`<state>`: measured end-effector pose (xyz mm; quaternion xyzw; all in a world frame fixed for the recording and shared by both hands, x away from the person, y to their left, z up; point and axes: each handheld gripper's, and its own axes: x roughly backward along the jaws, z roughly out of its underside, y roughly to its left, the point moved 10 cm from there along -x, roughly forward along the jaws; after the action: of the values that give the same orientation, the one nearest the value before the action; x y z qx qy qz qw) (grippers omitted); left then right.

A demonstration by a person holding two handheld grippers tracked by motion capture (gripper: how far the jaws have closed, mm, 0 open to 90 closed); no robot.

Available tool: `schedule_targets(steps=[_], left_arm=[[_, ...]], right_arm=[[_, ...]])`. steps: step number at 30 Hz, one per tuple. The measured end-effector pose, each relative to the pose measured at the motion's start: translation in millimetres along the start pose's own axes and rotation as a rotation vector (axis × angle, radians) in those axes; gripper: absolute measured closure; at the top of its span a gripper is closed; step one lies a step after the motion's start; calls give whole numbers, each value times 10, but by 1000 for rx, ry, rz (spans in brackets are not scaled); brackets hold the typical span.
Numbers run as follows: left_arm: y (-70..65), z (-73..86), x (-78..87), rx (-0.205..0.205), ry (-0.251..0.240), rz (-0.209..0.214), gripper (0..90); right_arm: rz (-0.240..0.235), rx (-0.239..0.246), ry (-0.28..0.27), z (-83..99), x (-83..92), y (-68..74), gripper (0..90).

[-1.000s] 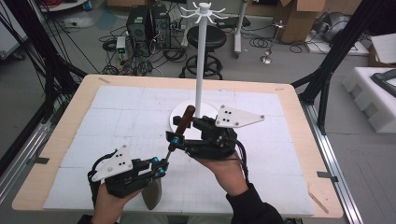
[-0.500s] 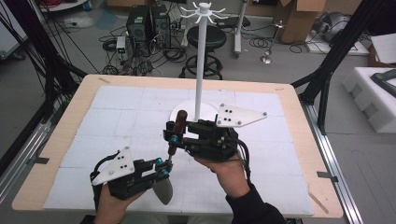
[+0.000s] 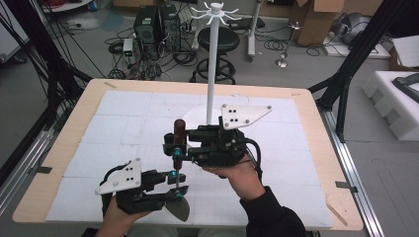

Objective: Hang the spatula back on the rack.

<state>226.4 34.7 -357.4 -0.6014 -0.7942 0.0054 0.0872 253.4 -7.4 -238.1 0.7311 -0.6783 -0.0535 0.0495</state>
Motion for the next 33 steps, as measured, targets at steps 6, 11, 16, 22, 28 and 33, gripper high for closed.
schedule_targets(steps=[6,11,16,22,28,33], left_arm=[[-52,-34,27,2,-31,48,686],[-51,-29,33,-8,-28,47,793],[-33,-10,39,-13,-9,11,836],[89,-41,77,0,-25,-108,837],[177,-93,90,5,-41,-205,837],[199,-138,82,16,-62,-217,837]], right_arm=[[-124,23,-11,8,10,84,733],[-160,31,-26,21,19,105,733],[-126,7,-20,47,11,70,710],[181,13,-25,79,53,-121,260],[297,50,41,178,5,-134,279],[306,43,61,228,-18,-160,514]])
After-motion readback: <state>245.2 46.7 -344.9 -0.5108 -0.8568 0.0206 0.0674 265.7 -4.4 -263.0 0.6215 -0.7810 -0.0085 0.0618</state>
